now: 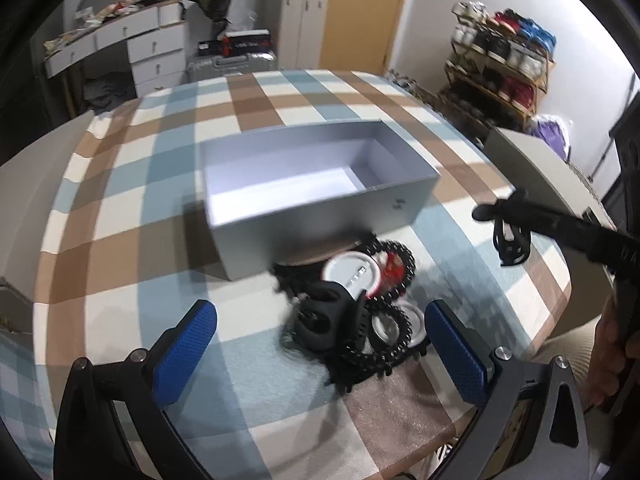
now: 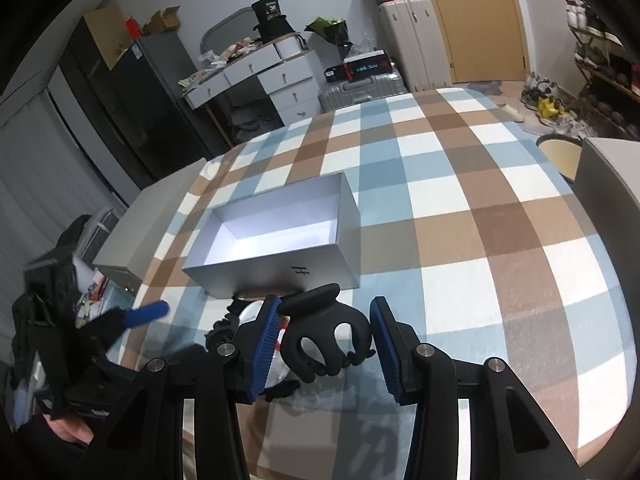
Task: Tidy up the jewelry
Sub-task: 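Lower the right gripper onto a black claw clip and grasp it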
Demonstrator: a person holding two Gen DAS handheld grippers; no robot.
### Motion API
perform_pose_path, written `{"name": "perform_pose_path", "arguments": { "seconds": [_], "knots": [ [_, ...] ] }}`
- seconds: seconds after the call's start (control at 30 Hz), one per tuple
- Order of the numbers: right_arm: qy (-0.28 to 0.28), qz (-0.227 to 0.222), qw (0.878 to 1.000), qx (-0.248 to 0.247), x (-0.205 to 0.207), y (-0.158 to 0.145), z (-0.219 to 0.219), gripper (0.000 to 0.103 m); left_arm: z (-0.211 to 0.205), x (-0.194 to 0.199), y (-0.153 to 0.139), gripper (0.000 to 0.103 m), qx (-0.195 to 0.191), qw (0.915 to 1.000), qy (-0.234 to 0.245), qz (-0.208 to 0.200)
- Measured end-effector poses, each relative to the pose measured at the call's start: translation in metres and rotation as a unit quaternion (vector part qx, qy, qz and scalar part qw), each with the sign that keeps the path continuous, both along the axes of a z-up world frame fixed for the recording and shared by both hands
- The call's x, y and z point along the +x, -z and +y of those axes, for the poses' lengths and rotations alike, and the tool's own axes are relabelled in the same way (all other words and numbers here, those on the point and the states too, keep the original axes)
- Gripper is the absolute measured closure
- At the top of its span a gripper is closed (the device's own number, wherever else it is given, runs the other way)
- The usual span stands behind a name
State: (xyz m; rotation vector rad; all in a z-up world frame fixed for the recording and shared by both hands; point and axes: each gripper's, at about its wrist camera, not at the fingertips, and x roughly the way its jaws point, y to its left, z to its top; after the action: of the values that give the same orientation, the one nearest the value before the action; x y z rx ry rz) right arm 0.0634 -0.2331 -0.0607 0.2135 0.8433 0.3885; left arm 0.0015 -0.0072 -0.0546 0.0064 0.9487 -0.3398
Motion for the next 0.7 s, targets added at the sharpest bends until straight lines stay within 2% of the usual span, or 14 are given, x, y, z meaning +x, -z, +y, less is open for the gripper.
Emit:
{"name": "perform_pose_path", "arguments": {
  "seconds": [0.1, 0.17, 0.33, 0.4, 0.47, 0.5, 0.7],
  "knots": [
    [-0.002, 0.001, 1.000, 0.013, 0.001, -0.001, -0.002, 0.059, 0.001, 0.004, 0.004, 0.017, -0.001, 0.9999, 0.007, 0.014],
    [-0.007, -0.001, 1.000, 0.015, 0.000, -0.002, -0.001, 0.059, 0.002, 0.006, 0.008, 0.021, -0.008, 0.9996, 0.012, 0.025],
    [-0.019, -0.004, 1.000, 0.017, -0.003, -0.003, 0.002, 0.059, 0.001, 0.005, 0.014, 0.043, -0.033, 0.9974, 0.034, 0.053],
    [-0.022, -0.006, 1.000, 0.020, -0.004, -0.003, 0.003, 0.059, -0.001, 0.004, 0.014, 0.045, -0.037, 0.9971, 0.037, 0.054],
    [-0.023, -0.006, 0.999, 0.022, -0.004, -0.004, 0.003, 0.059, 0.000, 0.004, 0.014, 0.053, -0.038, 0.9971, 0.037, 0.054],
    [-0.023, -0.006, 0.999, 0.023, -0.004, -0.003, 0.003, 0.058, 0.000, 0.005, 0.015, 0.063, -0.037, 0.9970, 0.037, 0.056],
    [-0.020, -0.005, 0.999, 0.029, -0.003, -0.003, 0.001, 0.058, -0.001, 0.007, 0.015, 0.066, -0.035, 0.9971, 0.039, 0.055]
  ]
}}
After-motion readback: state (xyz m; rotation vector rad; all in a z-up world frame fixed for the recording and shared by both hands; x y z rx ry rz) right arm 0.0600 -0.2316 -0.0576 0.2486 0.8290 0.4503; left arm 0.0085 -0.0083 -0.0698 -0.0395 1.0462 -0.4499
